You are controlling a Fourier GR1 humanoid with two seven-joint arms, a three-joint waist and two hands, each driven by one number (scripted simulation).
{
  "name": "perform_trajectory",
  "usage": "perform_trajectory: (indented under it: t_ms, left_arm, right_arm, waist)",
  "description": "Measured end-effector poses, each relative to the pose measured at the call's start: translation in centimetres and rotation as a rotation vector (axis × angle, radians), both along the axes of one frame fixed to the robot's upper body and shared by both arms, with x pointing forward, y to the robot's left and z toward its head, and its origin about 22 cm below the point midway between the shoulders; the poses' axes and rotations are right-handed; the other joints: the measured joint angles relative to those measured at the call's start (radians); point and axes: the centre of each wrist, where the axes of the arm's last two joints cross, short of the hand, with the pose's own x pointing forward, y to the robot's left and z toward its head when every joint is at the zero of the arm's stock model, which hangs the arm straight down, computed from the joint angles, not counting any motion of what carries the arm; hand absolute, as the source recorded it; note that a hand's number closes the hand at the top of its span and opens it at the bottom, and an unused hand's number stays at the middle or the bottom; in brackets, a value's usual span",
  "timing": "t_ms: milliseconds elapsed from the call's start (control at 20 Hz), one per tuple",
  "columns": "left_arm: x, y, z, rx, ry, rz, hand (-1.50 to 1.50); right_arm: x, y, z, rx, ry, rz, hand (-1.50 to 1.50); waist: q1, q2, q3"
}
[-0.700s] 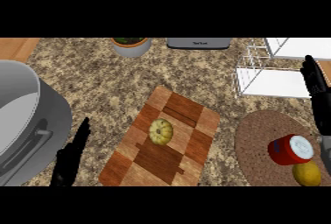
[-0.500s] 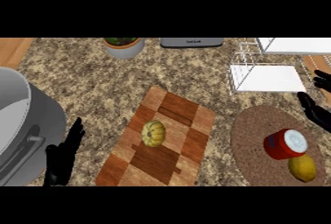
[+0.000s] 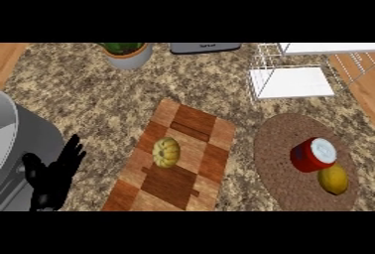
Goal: Pick the can from the placemat and place it in the tiered shelf
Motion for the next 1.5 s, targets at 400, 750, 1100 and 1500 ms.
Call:
perform_trajectory:
  t_ms: [400,750,1100,1500]
  left_arm:
    - [1.5,-0.4,1.3,-0.034,0.034,-0.047,0.00]
    - [3.2,-0.9,1.8,-0.037,0.038,-0.077,0.00]
    - [4.5,-1.9,2.0,-0.039,0.036,-0.107,0.00]
    - [4.7,-2.2,1.6,-0.034,0.029,-0.122,0.00]
  right_arm:
    - [-8.1,4.0,3.4,0.061,0.033,0.130,-1.50]
    - [-7.7,7.4,10.0,0.094,0.175,0.222,-1.50]
    - [-4.1,9.0,13.9,0.113,0.311,0.120,-1.50]
    - [0.8,9.4,14.4,0.066,0.456,0.070,-1.50]
  waist:
    - [0.057,0.009,-0.002]
    - [0.091,0.017,-0.003]
    - [0.123,0.024,-0.003]
    - [0.141,0.025,-0.002]
